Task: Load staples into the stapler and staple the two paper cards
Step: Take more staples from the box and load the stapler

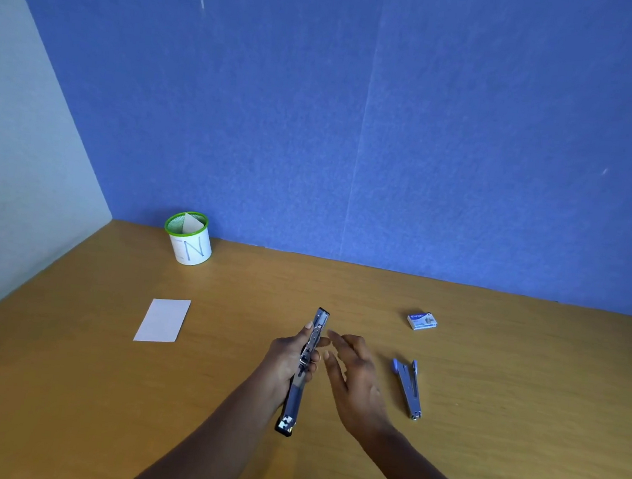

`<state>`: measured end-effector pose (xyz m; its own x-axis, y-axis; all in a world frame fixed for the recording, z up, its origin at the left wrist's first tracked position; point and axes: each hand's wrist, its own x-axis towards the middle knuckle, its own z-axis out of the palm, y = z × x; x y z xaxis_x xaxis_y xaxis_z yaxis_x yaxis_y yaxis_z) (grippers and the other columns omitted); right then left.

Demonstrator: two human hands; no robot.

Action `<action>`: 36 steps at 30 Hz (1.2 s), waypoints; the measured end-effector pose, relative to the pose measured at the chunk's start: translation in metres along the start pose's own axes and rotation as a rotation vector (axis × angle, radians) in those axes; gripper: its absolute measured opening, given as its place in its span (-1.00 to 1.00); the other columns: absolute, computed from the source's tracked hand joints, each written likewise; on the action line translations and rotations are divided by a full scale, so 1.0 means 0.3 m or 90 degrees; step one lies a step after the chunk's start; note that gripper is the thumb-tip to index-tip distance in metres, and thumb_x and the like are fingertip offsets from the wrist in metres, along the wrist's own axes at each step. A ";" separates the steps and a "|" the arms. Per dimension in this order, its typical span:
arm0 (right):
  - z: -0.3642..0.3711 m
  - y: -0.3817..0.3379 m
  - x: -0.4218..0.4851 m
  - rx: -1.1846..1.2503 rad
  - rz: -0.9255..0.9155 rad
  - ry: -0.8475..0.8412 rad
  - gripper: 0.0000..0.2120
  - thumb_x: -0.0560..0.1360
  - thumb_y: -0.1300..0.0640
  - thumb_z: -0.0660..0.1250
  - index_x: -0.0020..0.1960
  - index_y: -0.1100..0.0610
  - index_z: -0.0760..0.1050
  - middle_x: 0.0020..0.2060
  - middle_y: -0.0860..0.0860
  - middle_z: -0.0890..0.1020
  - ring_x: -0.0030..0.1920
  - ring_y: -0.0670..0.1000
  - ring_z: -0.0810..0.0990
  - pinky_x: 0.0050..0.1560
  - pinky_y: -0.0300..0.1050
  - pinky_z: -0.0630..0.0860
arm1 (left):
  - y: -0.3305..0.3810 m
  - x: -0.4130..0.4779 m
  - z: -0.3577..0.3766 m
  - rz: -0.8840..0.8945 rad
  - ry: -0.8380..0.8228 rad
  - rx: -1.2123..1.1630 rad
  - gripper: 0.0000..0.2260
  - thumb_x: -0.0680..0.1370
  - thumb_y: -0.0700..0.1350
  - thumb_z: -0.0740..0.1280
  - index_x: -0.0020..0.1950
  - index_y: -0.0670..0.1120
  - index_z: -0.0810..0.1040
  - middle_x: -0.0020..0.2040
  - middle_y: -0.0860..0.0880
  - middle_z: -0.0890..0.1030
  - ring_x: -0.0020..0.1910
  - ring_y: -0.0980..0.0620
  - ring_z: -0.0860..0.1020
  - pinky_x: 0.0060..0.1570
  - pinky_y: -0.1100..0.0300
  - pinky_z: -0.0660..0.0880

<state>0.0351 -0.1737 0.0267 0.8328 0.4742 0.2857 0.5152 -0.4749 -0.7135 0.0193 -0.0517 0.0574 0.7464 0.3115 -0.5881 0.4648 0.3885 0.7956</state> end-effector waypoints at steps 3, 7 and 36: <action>-0.005 0.019 -0.025 -0.076 -0.038 -0.014 -0.46 0.50 -0.15 -0.02 0.39 0.04 0.32 0.15 -0.04 0.46 0.15 -0.09 0.46 0.13 -0.20 0.45 | 0.009 0.003 -0.001 0.004 -0.002 -0.003 -0.60 0.62 0.04 0.14 -0.25 -0.17 0.57 -0.66 0.05 0.41 -0.73 0.14 0.32 -0.65 0.39 0.27; -0.007 0.029 -0.046 -0.115 -0.108 -0.035 -0.59 0.50 -0.10 0.08 0.34 -0.09 0.18 0.14 -0.05 0.47 0.06 -0.17 0.44 0.02 -0.26 0.44 | -0.001 0.010 -0.001 0.004 -0.012 -0.035 -0.58 0.63 0.04 0.11 -0.24 -0.17 0.58 -0.64 0.06 0.41 -0.71 0.15 0.34 -0.65 0.38 0.27; -0.008 -0.032 0.038 0.107 0.031 0.019 -0.83 0.50 0.08 0.32 0.07 0.07 0.47 -0.03 -0.12 0.44 -0.03 -0.15 0.49 -0.20 -0.31 0.47 | -0.018 -0.036 0.027 0.085 -0.052 -0.130 -0.71 0.62 -0.02 0.17 -0.14 -0.10 0.61 -0.48 0.10 0.59 -0.49 0.23 0.54 -0.45 0.34 0.47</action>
<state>0.0402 -0.1654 0.0385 0.8628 0.4307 0.2647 0.4347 -0.3648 -0.8234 0.0127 -0.0642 0.0606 0.8348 0.3039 -0.4590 0.2594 0.5183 0.8149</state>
